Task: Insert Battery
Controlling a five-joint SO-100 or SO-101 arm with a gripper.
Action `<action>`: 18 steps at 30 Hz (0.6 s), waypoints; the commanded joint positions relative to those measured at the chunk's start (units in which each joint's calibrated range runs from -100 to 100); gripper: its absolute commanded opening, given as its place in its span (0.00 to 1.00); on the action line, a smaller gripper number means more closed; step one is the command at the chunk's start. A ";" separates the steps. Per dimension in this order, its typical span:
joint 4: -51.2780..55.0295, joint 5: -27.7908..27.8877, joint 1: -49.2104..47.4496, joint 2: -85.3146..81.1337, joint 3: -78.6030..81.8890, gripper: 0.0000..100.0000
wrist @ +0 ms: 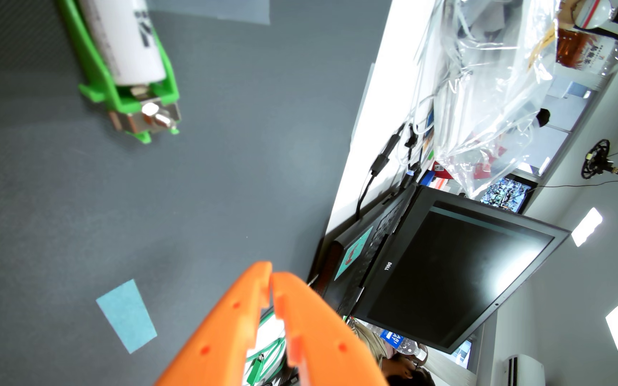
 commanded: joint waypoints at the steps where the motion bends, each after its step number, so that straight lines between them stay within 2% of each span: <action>1: -0.01 0.20 0.06 -1.22 0.84 0.02; 18: -0.01 0.20 0.06 -6.73 4.44 0.02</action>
